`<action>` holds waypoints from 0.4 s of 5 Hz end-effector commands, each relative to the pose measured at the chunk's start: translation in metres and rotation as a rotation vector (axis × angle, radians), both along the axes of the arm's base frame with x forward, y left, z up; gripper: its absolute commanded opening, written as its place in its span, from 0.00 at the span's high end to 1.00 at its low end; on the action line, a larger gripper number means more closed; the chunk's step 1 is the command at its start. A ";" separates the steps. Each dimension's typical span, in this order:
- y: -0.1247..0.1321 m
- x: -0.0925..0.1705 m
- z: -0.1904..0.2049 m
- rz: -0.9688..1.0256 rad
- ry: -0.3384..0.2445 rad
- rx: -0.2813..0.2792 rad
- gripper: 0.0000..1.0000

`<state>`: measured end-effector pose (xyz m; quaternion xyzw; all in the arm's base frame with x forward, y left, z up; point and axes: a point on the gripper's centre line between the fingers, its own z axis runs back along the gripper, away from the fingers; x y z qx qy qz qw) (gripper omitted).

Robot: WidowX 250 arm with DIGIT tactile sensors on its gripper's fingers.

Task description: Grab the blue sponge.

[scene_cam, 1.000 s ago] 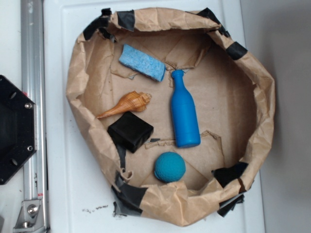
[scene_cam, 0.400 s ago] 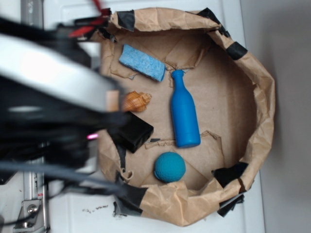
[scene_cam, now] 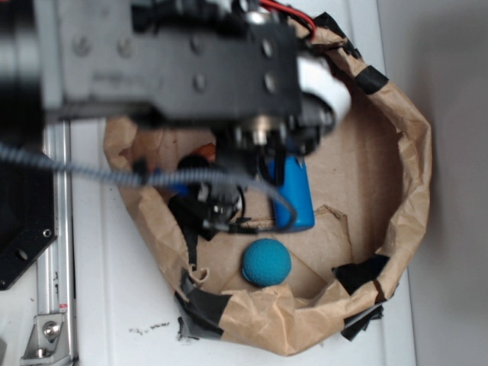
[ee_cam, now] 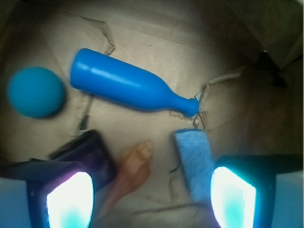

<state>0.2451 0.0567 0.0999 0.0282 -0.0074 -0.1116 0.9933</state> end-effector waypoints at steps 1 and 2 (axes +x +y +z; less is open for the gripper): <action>0.026 -0.006 -0.042 -0.207 -0.023 0.156 0.00; 0.014 -0.005 -0.062 -0.242 0.016 0.151 0.00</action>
